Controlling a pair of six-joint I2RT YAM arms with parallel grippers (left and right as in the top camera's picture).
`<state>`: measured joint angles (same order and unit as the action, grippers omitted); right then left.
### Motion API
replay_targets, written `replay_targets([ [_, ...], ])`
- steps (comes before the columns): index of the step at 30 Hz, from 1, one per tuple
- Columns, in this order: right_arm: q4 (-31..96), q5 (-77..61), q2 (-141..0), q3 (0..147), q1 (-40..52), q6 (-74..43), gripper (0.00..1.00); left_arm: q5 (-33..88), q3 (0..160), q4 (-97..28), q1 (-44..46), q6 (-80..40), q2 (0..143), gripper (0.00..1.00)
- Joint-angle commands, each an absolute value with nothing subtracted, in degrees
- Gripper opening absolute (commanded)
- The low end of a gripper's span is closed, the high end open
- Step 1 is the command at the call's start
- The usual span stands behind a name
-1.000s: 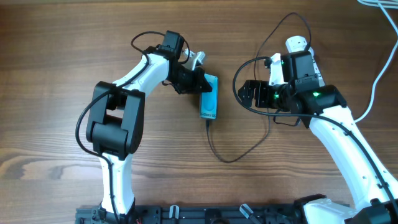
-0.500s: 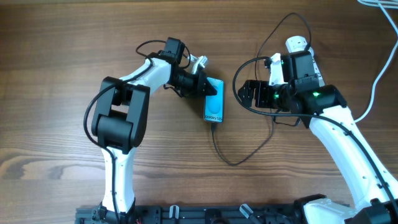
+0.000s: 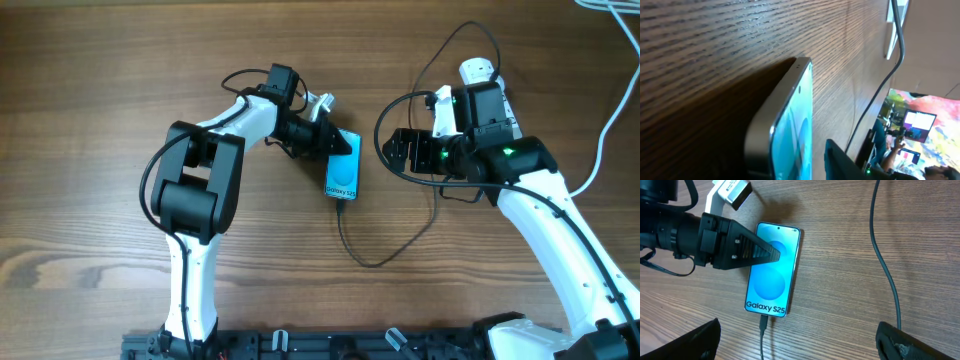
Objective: Plug charger to phone and switch on socket
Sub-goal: 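Lower the phone flat onto the table with the left gripper and release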
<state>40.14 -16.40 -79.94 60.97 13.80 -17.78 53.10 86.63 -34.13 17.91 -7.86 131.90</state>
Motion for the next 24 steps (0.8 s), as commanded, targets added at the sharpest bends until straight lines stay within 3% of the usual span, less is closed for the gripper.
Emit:
replay_targets([
  [1, 40.12, -15.40, -80.58, 60.99, 13.58, -18.22, 1.00, 39.90, 85.34, -34.50, 17.41, -11.77, 134.10, 0.36],
  [24, 40.12, -15.40, -80.58, 60.99, 13.58, -18.22, 1.00, 32.42, 85.38, -38.44, 16.10, -15.70, 134.04, 0.38],
])
